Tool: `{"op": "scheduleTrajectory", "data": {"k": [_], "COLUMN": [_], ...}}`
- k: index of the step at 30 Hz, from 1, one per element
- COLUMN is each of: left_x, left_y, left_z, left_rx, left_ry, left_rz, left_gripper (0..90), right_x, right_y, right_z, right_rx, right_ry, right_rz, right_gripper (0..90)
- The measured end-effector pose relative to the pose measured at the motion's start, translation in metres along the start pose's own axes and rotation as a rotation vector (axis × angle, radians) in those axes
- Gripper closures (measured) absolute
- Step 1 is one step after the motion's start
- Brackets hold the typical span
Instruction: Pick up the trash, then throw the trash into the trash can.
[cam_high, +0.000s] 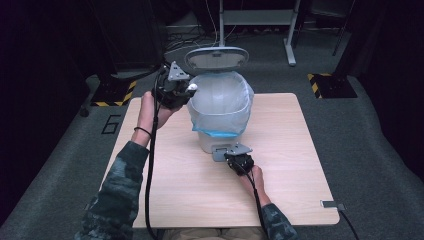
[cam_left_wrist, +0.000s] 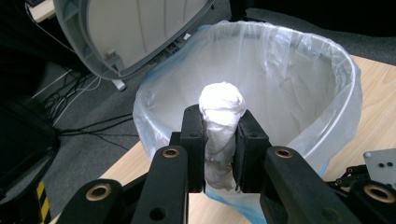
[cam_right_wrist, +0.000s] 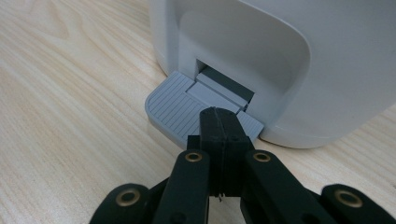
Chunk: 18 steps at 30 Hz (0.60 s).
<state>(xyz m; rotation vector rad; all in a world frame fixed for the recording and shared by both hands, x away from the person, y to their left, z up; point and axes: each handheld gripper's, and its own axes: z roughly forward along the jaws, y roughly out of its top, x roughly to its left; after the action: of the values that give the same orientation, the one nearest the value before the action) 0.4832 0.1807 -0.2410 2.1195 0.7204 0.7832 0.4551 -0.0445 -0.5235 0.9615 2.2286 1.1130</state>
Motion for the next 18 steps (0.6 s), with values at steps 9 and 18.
{"op": "scheduleTrajectory", "data": {"k": [9, 18], "left_x": [-0.003, -0.005], "left_y": [0.01, 0.021], "left_z": [0.009, 0.023], "left_rx": [0.011, 0.036], "left_ry": [-0.011, -0.03], "left_rz": [0.016, 0.023], "left_gripper": [76.7, 76.7], "right_x": [0.0, 0.0], "right_y": [0.0, 0.0], "right_z": [0.0, 0.0], "right_rx": [0.0, 0.002], "right_ry": [0.003, 0.004], "right_rz": [0.0, 0.002], "right_gripper": [90.0, 90.0]}}
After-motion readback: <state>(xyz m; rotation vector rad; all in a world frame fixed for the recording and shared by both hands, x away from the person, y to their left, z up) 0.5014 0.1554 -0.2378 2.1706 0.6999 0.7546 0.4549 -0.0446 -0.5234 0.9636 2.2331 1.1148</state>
